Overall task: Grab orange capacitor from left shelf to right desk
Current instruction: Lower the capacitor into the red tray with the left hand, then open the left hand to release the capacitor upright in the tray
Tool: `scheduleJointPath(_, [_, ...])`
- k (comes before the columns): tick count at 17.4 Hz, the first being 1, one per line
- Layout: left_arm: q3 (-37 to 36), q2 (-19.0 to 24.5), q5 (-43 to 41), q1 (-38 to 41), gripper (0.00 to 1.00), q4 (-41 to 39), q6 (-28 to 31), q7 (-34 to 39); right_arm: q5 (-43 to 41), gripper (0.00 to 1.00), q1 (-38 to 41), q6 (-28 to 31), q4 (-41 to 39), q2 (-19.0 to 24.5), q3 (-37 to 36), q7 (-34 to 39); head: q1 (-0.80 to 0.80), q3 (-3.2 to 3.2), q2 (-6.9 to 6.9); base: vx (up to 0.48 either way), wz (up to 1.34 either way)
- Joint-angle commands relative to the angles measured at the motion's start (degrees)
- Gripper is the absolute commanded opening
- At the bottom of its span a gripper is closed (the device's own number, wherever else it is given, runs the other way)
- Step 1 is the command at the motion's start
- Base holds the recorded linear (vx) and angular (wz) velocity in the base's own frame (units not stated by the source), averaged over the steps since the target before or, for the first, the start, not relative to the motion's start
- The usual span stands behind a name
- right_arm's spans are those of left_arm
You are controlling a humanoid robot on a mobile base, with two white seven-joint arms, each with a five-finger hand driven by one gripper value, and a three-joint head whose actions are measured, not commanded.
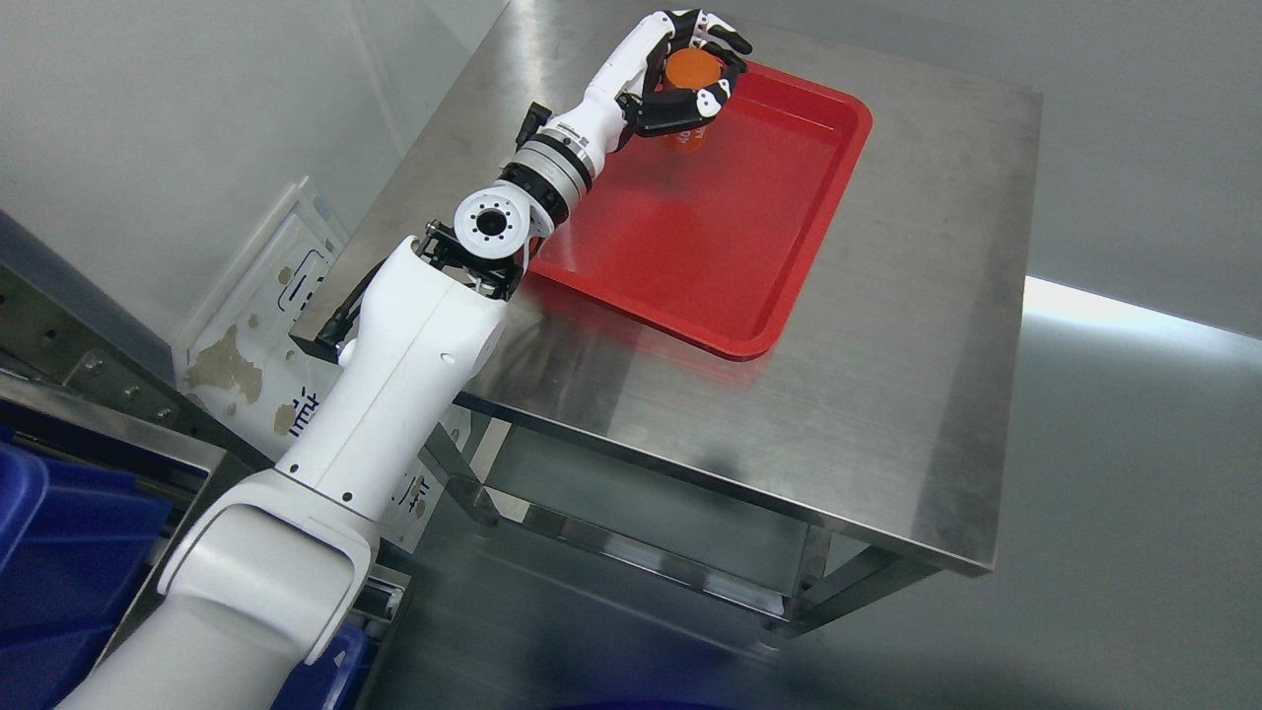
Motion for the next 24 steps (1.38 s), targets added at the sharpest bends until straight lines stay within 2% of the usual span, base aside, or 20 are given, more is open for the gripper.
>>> scheduleJointPath(1, [-5.47,1.00,0.31,-0.20,0.08,7.45,-0.40,0.02,0.35,1.00,1.33,-0.04,-1.00,-0.99,-0.61,0.02,0.00,0.00,0.00,-0.013,0.00])
scheduleJointPath(5, [-5.03,1.00,0.31,-0.20,0.11,7.37,-0.66,0.02,0.35,1.00,1.24,-0.04,-1.00,-0.99,-0.61,0.02,0.00,0.00,0.00,-0.002,0.01])
scheduleJointPath(8, [-3.63,1.00,0.40,-0.20,0.23,7.01,-0.84,0.02,0.35,1.00,1.24,-0.04,-1.00,-0.99,-0.61,0.02,0.00,0.00,0.00,0.000,0.00])
scheduleJointPath(9, [-3.54,1.00,0.49,-0.20,0.30,6.75,-0.84,0.02,0.35,1.00,1.33,-0.04,-1.00,-0.99,-0.61,0.02,0.00,0.00,0.00,0.000,0.00])
scheduleJointPath(11, [-3.54,1.00,0.49,-0.20,0.58,6.14,-0.66,-0.06,0.35,1.00,1.24,-0.04,-1.00,-0.99,-0.61,0.02,0.00,0.00,0.00,0.000,0.00])
scheduleJointPath(14, [-0.92,1.00,0.49,-1.42,0.87,1.85,-0.57,-0.33,0.35,1.00,1.33,-0.04,-1.00,-0.99,-0.61,0.02,0.00,0.00,0.00,0.000,0.00])
scheduleJointPath(15, [1.10,1.00,0.49,-2.21,0.92,0.09,-0.31,-0.50,0.35,1.00,1.33,-0.04,-1.00,-0.99,-0.61,0.02,0.00,0.00,0.00,0.000,0.00])
scheduleJointPath(17, [5.67,1.00,0.49,-4.67,1.00,-2.73,0.82,-0.59,0.35,1.00,1.33,-0.04,-1.00,-0.99,-0.61,0.02,0.00,0.00,0.00,0.000,0.00])
scheduleJointPath(19, [9.89,1.00,0.57,-4.95,1.00,-5.45,2.15,-0.51,0.35,1.00,1.33,-0.04,-1.00,-0.99,-0.61,0.02,0.00,0.00,0.00,0.000,0.00])
scheduleJointPath(24, [21.84,1.00,5.67,2.24,1.00,-17.65,9.07,-0.51,0.35,1.00,1.33,-0.04,-1.00,-0.99,-0.61,0.02,0.00,0.00,0.00,0.000,0.00])
